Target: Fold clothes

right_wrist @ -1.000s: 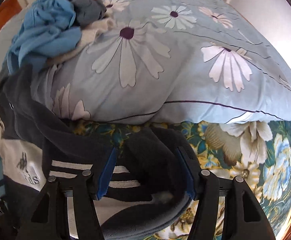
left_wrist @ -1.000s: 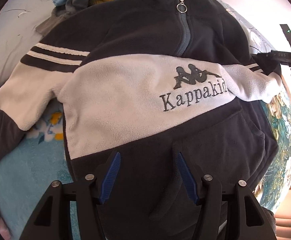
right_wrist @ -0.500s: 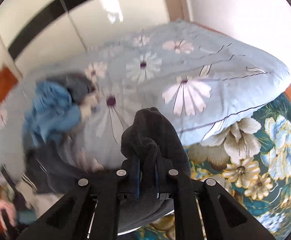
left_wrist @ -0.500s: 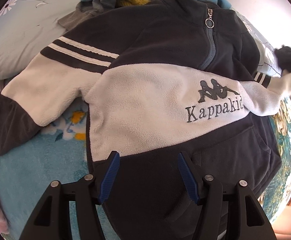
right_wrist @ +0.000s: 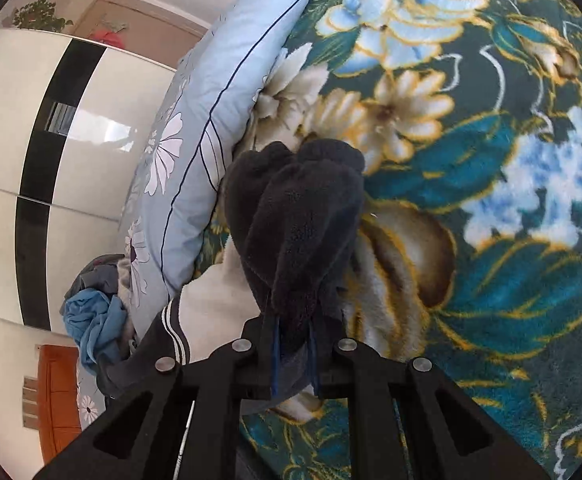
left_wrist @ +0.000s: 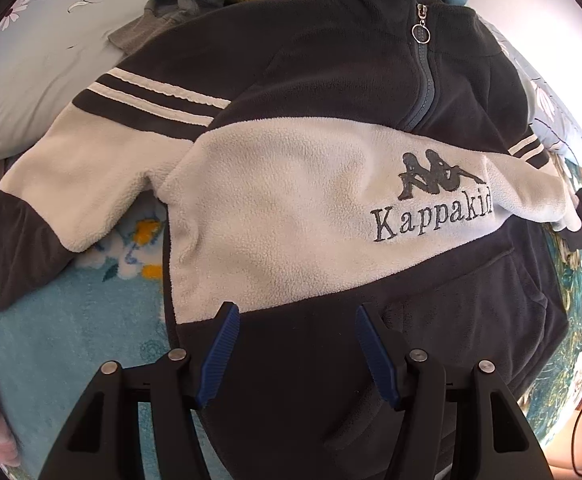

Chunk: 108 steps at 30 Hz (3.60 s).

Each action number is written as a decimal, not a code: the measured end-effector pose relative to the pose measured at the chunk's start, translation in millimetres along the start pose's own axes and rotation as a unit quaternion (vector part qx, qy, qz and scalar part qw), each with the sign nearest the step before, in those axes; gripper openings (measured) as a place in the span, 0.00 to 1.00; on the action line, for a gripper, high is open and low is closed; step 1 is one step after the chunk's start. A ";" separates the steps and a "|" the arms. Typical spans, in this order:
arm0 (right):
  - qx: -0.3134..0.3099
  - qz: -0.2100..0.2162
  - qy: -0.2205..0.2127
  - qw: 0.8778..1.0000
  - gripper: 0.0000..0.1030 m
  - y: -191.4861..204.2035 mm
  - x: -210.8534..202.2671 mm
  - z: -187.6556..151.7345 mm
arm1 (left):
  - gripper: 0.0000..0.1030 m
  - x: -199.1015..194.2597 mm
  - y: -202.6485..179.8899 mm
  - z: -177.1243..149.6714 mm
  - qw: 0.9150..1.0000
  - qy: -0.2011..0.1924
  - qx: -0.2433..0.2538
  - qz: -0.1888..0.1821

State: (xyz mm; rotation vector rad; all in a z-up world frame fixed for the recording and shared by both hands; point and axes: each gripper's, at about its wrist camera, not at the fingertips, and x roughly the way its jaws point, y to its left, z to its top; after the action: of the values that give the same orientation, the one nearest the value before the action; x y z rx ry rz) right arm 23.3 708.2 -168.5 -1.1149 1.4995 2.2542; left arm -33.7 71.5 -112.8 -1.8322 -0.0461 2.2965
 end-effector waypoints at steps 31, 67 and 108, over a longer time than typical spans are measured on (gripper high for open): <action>-0.098 0.114 -0.116 0.982 0.07 71.6 -28.6 110.9 | 0.63 -16.8 -15.9 14.2 1.000 -0.007 0.020 0.008; -0.180 0.022 0.235 0.955 0.44 55.8 42.6 -134.6 | 0.69 -65.3 109.5 -97.3 0.984 0.029 -0.161 -0.062; -0.156 -0.086 0.233 0.956 0.09 24.1 -34.1 -196.3 | 0.12 -36.9 21.7 -175.5 0.994 0.066 -0.083 -0.010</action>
State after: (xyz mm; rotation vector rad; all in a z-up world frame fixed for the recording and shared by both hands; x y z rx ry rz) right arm 126.1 535.8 -166.5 -1.8993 1.1361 2.2568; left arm 140.9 25.9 -121.0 -2.0502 -0.2393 2.2117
